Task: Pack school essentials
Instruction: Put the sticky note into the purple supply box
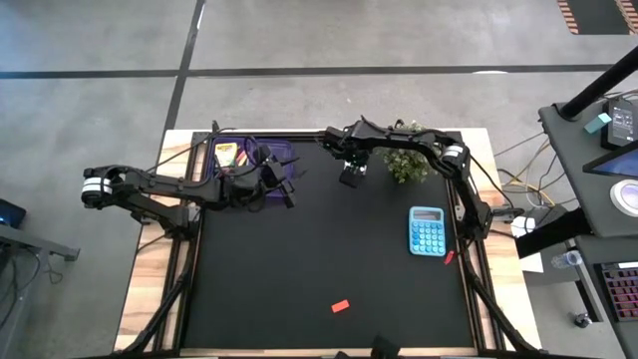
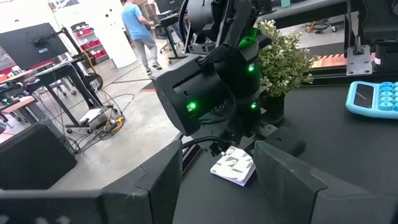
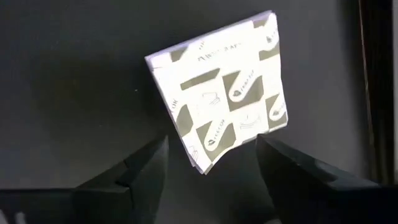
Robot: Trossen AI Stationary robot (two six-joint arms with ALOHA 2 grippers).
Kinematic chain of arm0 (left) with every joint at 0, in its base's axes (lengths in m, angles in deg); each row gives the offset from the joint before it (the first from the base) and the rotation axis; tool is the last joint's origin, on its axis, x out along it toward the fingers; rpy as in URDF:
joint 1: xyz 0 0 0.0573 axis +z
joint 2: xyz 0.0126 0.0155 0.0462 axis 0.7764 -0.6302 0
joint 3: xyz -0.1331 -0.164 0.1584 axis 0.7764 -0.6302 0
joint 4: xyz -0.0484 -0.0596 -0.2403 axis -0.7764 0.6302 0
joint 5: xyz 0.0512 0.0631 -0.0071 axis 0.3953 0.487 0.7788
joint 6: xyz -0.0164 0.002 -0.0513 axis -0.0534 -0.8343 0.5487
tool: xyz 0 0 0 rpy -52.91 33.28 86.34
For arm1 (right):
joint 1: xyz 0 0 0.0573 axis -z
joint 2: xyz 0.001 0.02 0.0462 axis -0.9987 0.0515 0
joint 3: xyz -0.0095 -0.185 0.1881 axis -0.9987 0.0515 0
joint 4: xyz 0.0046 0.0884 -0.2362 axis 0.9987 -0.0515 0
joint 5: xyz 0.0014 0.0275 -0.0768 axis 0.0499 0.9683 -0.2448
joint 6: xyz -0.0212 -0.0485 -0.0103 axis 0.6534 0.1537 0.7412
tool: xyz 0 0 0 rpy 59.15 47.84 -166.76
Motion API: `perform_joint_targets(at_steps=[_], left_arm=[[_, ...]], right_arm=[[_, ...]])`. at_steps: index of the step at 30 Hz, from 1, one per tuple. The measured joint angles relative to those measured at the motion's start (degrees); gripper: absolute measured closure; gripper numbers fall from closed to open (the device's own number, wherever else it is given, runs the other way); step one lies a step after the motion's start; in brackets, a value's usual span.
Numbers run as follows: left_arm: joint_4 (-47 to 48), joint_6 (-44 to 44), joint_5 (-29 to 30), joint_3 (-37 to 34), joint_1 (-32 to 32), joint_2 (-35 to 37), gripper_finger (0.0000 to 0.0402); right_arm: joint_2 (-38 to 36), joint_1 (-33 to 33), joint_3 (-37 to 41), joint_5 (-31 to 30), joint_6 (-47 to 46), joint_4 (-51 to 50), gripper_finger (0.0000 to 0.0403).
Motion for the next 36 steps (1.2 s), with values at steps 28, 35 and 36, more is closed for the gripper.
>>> perform_joint_targets(at_steps=[28, 35, 36], left_arm=[[0.0, 0.0, 0.0, -0.1, 0.0, 0.0, 0.0219], [0.0, 0.0, 0.0, -0.1, 0.0, 0.0, 0.0219], [0.0, 0.0, 0.0, -0.1, 0.0, 0.0, 0.0219]], right_arm=[[3.3, 0.1, 2.2, 1.3, 8.6, 8.8, 0.0120], [4.9, 0.1, 2.3, 1.8, 9.8, 9.1, 0.0190], [5.0, 0.1, 2.3, 1.9, 9.9, 9.2, 0.0208]])
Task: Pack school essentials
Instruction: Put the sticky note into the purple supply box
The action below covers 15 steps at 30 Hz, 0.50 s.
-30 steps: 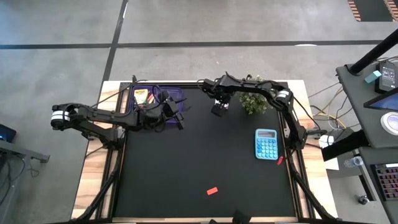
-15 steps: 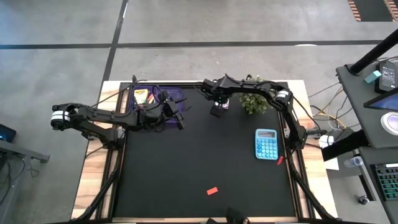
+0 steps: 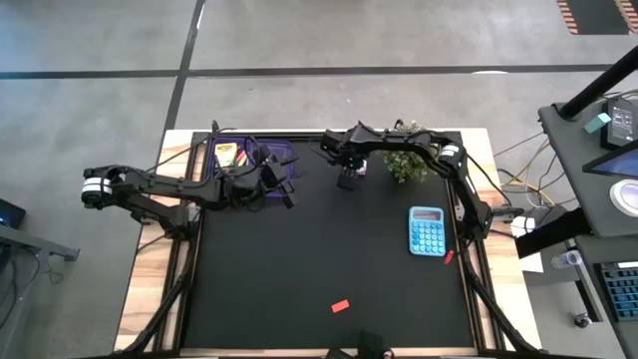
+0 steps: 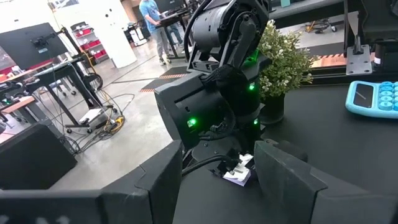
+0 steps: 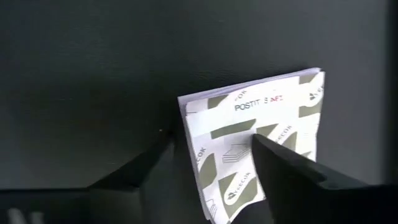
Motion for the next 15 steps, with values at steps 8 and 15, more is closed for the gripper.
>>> perform_joint_targets(at_steps=[8, 15], left_arm=[[0.0, 0.0, 0.0, 0.0, 0.0, 0.0, 0.0219], [0.0, 0.0, 0.0, 0.0, 0.0, 0.0, 0.0219]], right_arm=[[0.3, -0.1, 0.1, 0.2, 0.2, 1.3, 0.0368], [-1.8, -0.3, 0.1, -0.8, 0.7, 2.3, 0.0393]])
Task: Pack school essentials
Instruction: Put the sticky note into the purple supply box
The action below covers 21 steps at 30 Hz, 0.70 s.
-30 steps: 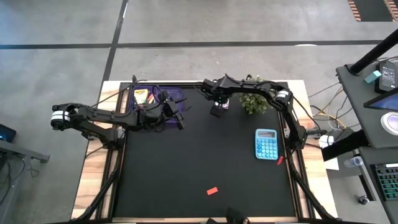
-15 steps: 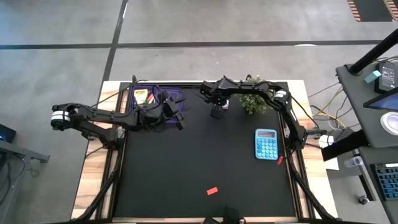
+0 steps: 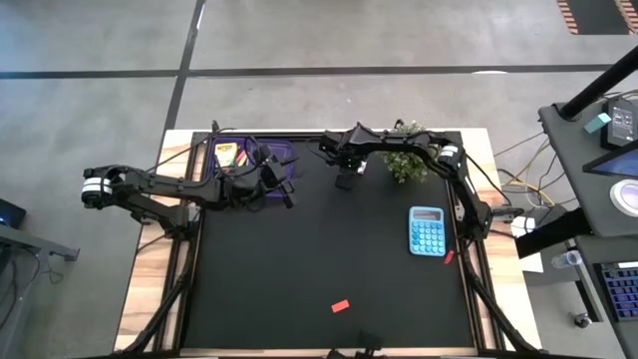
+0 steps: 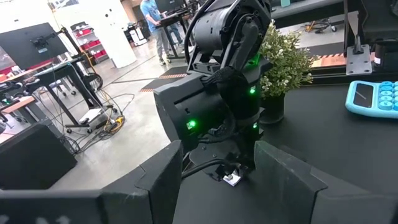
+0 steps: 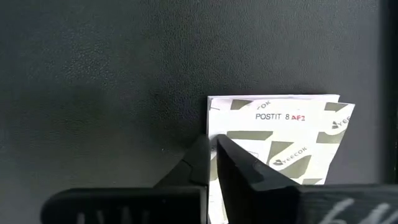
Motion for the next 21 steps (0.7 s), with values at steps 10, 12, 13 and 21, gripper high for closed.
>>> perform_joint_targets(at_steps=[10, 12, 13, 21], left_arm=[[0.7, 0.0, 0.0, 0.0, 0.0, 0.0, 0.0219], [1.0, 0.0, 0.0, 0.0, 0.0, 0.0, 0.0219], [1.0, 0.0, 0.0, 0.0, 0.0, 0.0, 0.0219], [1.0, 0.0, 0.0, 0.0, 0.0, 0.0, 0.0219]], right_arm=[[-10.0, -4.5, 1.4, -0.4, -2.9, 3.0, 0.0395], [-12.1, -5.8, 3.2, -0.3, -3.6, 5.2, 0.0395], [-13.4, -6.5, 4.3, -0.2, -3.7, 6.8, 0.0395], [-23.8, -10.1, 16.8, -2.8, -13.1, 24.0, 0.0395]])
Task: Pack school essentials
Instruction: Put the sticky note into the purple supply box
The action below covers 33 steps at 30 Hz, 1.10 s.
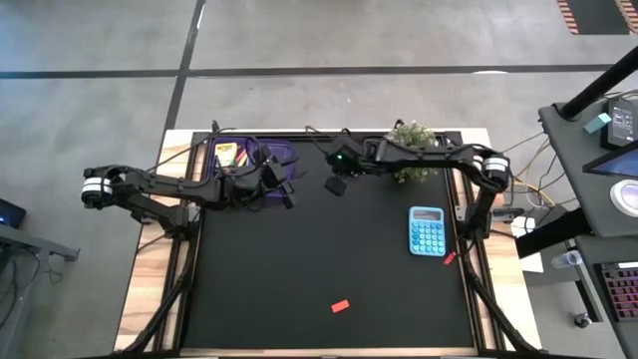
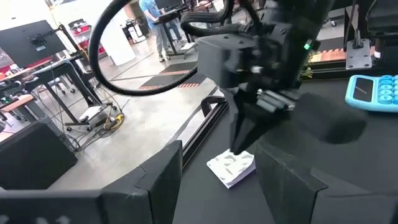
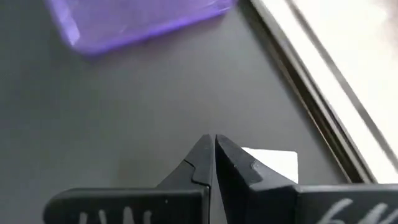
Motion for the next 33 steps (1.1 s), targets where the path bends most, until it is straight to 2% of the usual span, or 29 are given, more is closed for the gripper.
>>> perform_joint_targets(at_steps=[2, 5, 9, 13, 17, 22, 25, 33], left_arm=[[-0.6, 0.0, 0.0, 0.0, 0.0, 0.0, 0.0219], [-1.3, 0.0, 0.0, 0.0, 0.0, 0.0, 0.0219], [-1.2, 0.0, 0.0, 0.0, 0.0, 0.0, 0.0219], [-1.1, 0.0, 0.0, 0.0, 0.0, 0.0, 0.0219], [-1.0, 0.0, 0.0, 0.0, 0.0, 0.0, 0.0219], [-0.6, 0.0, 0.0, 0.0, 0.0, 0.0, 0.0219], [-0.6, 0.0, 0.0, 0.0, 0.0, 0.0, 0.0219], [-0.1, -0.2, 0.0, 0.0, 0.0, 0.0, 0.0219]], right_arm=[[-0.2, 0.4, 1.1, -2.8, -3.1, 0.9, 0.0395], [2.1, 1.4, -0.7, -6.5, -7.0, -4.5, 0.0395], [8.8, 2.2, -5.2, -6.7, -8.6, -10.3, 0.0394], [15.8, 3.0, -10.9, -8.2, -7.4, -10.8, 0.0394], [23.0, 4.4, -18.9, -13.8, -9.1, -20.7, 0.0394], [29.6, 5.3, -27.6, -15.5, -12.8, -34.2, 0.0394], [31.9, 5.2, -29.5, -14.0, -11.6, -34.8, 0.0394], [33.8, 2.3, -34.2, -1.1, -8.1, -32.0, 0.0394]])
